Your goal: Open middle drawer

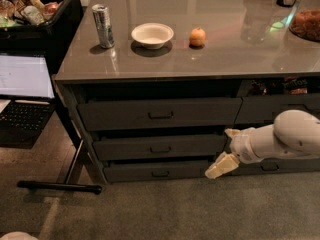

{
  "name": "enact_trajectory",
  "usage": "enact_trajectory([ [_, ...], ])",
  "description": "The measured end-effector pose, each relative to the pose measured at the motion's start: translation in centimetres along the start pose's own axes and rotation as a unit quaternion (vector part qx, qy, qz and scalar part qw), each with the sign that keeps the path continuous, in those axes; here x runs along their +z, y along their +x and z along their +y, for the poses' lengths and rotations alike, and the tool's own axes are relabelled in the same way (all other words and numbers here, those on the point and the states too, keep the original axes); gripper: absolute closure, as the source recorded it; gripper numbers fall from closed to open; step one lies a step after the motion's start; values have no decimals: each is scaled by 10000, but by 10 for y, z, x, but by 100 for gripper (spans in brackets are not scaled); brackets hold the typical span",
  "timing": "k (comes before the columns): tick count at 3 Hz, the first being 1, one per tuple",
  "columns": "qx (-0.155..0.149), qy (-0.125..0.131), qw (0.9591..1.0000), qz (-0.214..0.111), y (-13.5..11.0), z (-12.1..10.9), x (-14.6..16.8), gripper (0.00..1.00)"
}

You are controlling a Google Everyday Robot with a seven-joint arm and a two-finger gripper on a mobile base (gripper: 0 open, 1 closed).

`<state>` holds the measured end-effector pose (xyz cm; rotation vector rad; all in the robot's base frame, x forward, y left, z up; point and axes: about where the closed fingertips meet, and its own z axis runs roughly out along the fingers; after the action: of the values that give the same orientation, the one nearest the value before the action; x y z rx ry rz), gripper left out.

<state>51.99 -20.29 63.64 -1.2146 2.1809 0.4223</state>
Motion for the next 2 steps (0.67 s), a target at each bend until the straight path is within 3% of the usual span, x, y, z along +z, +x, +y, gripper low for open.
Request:
enact_trajectory([
  [1,-96,-300,9993,211,19,5,62,0],
  [2,-503,-403,9977,186,13,-12,167,0],
])
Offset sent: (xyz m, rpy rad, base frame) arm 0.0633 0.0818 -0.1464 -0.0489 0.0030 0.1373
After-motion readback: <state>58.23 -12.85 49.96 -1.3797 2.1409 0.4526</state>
